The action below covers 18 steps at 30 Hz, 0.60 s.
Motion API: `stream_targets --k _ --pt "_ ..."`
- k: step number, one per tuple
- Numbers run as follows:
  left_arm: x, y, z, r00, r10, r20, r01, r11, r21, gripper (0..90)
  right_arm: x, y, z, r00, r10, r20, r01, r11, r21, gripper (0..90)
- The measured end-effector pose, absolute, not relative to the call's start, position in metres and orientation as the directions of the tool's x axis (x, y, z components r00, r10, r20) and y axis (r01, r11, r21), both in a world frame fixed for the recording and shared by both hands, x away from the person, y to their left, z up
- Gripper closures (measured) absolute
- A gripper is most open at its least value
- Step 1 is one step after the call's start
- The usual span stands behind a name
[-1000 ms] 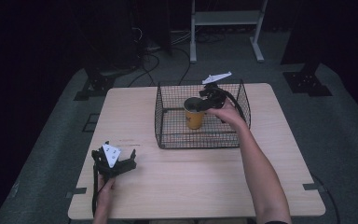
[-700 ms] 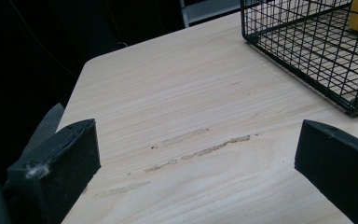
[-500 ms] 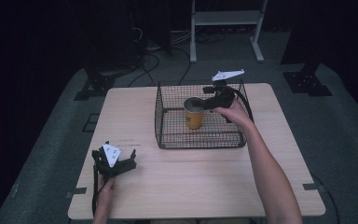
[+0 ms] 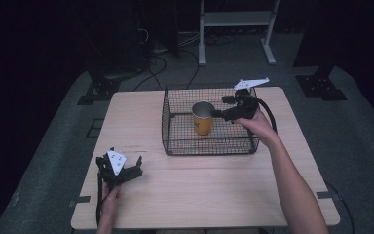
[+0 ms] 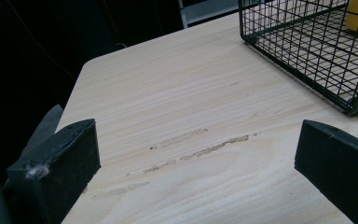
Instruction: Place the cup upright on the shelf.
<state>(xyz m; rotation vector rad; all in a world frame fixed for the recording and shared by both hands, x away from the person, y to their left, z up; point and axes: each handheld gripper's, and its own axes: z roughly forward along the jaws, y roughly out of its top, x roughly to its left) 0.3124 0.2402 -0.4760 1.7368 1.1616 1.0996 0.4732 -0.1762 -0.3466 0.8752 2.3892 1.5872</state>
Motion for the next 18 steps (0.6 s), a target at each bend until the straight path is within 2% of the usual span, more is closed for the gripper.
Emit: stream_targets --k 18 --pt "0.312 0.240 -0.476 0.215 0.946 0.243 0.291 -0.300 0.909 0.0 0.444 -0.192 -0.343 -0.835 0.521 0.178 0.370 0.292 0.882 5.5"
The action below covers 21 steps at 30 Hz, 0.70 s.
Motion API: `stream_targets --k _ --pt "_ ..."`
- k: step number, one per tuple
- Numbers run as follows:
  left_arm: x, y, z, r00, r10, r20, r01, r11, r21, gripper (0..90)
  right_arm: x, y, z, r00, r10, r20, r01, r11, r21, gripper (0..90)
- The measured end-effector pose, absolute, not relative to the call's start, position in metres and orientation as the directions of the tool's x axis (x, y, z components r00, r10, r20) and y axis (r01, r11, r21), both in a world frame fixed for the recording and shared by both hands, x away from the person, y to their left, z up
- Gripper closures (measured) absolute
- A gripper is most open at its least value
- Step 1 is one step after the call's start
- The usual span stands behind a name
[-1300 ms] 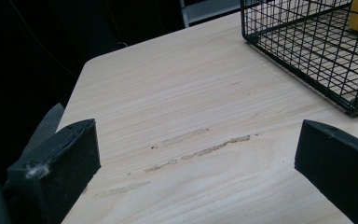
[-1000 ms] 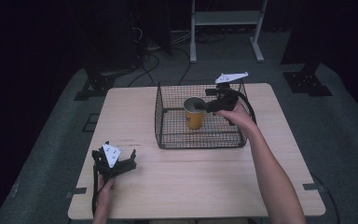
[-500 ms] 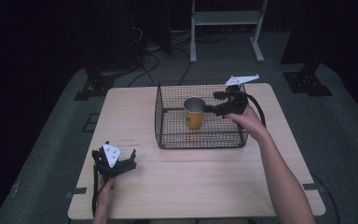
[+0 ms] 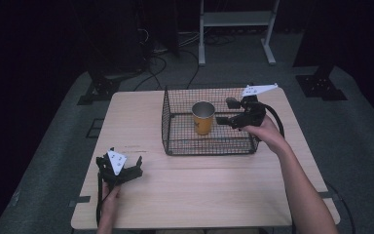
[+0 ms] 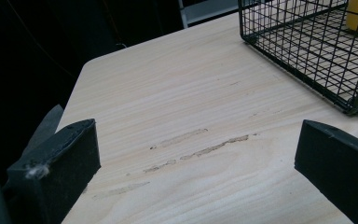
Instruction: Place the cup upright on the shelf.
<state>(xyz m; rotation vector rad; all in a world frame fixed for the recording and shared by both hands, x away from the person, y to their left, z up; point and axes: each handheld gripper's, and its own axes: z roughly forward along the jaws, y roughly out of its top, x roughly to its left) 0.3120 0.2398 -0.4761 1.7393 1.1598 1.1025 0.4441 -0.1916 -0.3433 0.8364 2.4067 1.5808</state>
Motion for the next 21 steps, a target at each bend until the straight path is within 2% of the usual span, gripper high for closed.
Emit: stream_targets --k 21 --pt "0.312 0.240 -0.476 0.214 0.946 0.245 0.292 -0.301 0.908 0.0 0.415 -0.214 -0.343 -0.838 0.515 0.182 0.376 0.302 0.876 5.5"
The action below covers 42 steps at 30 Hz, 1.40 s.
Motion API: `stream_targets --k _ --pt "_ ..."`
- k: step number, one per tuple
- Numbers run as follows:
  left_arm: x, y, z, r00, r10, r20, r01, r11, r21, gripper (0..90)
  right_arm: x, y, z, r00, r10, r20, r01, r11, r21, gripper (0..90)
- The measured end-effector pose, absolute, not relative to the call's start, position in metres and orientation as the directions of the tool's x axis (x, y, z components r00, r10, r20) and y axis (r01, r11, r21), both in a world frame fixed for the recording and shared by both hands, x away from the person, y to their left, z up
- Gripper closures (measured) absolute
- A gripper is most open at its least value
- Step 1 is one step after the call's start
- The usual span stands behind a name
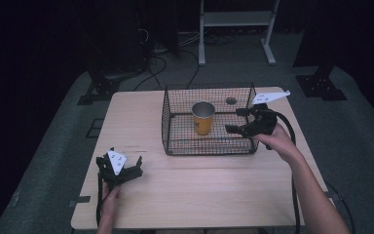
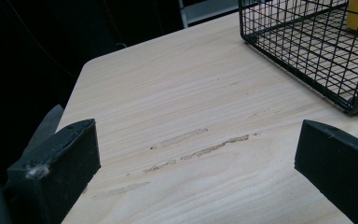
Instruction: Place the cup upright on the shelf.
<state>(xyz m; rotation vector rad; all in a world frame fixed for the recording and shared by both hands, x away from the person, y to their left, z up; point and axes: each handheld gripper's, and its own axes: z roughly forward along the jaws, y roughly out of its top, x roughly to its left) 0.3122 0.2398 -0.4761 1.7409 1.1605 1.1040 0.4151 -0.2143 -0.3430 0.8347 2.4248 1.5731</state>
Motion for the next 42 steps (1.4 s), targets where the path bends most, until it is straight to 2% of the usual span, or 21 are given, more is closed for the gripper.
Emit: stream_targets --k 42 --pt "0.312 0.239 -0.476 0.213 0.945 0.249 0.293 -0.304 0.906 0.0 0.369 -0.253 -0.384 -0.826 0.519 0.219 0.418 0.305 0.856 5.5"
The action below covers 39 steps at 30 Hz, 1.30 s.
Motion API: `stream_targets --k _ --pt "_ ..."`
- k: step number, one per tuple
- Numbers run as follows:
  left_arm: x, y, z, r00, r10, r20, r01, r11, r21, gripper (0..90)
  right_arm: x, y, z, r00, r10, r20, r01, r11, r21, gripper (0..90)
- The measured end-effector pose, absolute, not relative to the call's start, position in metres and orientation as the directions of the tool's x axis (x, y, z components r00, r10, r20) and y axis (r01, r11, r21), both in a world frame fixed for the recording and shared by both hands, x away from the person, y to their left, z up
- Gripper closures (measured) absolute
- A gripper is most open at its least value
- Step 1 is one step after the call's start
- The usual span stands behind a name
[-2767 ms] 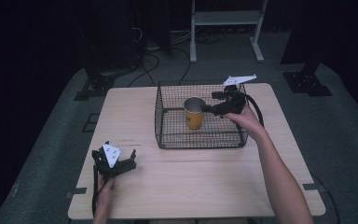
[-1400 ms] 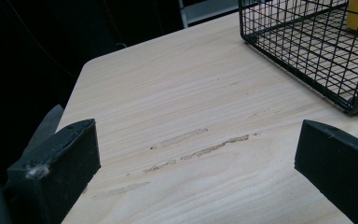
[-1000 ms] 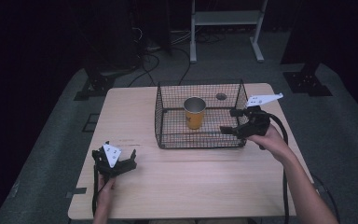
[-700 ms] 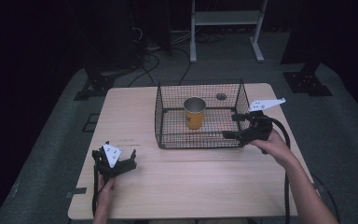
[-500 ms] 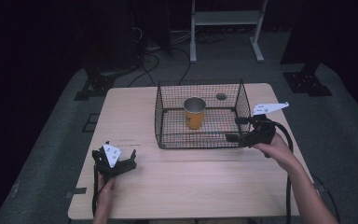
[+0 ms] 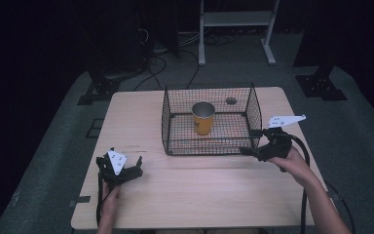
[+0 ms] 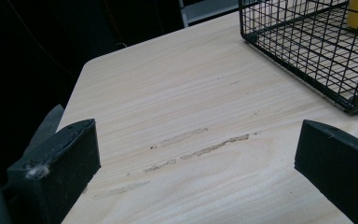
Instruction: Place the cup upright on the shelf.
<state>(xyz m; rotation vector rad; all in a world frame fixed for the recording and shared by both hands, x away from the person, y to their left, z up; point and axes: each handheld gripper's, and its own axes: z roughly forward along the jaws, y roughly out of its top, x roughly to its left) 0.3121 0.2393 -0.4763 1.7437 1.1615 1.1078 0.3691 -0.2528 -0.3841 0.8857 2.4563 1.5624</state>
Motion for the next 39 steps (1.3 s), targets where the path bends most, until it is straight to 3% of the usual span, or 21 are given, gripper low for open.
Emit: stream_targets --k 39 --pt "0.312 0.239 -0.476 0.211 0.944 0.252 0.295 -0.308 0.905 0.0 0.329 -0.283 -0.420 -0.791 0.562 0.241 0.443 0.254 0.860 5.5"
